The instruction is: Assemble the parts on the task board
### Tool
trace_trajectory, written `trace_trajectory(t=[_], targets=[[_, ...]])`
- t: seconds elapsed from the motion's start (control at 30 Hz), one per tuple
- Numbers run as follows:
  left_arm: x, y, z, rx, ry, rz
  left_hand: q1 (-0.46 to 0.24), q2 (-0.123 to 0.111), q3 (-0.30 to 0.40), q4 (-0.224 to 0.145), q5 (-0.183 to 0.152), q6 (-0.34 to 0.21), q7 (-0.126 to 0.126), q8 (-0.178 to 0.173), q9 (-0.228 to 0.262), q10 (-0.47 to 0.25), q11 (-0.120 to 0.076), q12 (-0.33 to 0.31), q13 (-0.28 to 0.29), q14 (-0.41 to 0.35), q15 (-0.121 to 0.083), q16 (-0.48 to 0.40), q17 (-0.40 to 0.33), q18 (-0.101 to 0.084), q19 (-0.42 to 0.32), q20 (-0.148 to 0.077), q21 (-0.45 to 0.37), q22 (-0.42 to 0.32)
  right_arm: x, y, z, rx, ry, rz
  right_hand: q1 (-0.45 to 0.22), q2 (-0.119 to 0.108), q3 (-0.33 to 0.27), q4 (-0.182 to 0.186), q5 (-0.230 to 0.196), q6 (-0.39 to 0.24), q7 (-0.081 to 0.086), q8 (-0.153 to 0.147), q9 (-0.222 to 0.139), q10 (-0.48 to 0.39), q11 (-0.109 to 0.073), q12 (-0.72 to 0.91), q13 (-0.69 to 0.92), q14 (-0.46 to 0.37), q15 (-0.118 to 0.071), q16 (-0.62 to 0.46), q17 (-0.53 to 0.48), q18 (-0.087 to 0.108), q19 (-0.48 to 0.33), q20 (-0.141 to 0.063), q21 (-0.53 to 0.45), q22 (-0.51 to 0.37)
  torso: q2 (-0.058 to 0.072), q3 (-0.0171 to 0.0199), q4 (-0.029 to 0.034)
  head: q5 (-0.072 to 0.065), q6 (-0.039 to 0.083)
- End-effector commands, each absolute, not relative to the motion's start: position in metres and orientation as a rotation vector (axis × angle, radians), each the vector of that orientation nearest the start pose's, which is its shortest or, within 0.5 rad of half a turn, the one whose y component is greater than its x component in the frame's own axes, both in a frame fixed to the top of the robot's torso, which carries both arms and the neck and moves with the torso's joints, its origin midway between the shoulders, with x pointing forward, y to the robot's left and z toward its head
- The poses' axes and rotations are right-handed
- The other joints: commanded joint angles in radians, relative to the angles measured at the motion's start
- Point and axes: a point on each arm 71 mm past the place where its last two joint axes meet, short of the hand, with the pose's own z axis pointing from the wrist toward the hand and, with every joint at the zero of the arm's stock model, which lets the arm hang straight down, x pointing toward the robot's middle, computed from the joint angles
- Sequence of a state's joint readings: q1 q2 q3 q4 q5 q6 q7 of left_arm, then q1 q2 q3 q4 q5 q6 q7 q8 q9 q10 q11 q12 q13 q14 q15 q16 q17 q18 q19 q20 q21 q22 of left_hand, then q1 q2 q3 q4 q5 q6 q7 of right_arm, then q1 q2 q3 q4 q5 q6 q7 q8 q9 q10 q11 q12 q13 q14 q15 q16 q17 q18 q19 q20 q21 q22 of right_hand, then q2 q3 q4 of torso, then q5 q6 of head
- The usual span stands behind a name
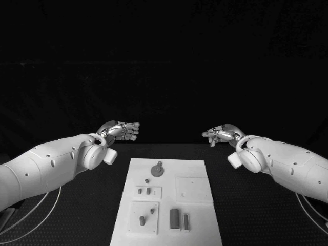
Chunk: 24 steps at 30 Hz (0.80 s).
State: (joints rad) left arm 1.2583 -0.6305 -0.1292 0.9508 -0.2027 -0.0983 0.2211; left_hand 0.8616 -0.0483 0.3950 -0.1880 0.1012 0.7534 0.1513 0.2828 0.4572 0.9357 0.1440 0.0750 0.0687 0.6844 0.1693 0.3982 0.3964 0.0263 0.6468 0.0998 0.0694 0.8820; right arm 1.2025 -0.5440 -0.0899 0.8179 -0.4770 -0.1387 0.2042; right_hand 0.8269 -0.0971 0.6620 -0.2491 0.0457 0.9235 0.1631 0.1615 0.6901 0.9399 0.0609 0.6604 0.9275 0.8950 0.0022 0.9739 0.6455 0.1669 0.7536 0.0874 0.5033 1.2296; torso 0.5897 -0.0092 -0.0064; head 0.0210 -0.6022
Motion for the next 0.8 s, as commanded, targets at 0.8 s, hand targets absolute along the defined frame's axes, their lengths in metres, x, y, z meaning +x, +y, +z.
trace_trajectory(t=[0.8], targets=[[0.567,0.257,-0.224,-1.039,1.512,-1.207,-0.862,0.048,-0.395,0.188,-0.101,-0.753,-0.151,-0.283,-0.457,-0.936,-0.144,-0.075,-0.069,-0.684,-0.169,-0.398,-0.396,-0.026,-0.647,-0.100,-0.069,-0.882,0.575,-0.253,-0.245,0.939,1.507,1.174,-0.827,0.097,-0.662,0.249,-0.046,-0.923,-0.163,-0.162,-0.690,-0.940,-0.061,-0.660,-0.928,-0.895,-0.002,-0.974,-0.645,-0.167,-0.754,-0.087,-0.503,-1.230,-0.045,0.0093,0.0053,-0.019,0.005]])
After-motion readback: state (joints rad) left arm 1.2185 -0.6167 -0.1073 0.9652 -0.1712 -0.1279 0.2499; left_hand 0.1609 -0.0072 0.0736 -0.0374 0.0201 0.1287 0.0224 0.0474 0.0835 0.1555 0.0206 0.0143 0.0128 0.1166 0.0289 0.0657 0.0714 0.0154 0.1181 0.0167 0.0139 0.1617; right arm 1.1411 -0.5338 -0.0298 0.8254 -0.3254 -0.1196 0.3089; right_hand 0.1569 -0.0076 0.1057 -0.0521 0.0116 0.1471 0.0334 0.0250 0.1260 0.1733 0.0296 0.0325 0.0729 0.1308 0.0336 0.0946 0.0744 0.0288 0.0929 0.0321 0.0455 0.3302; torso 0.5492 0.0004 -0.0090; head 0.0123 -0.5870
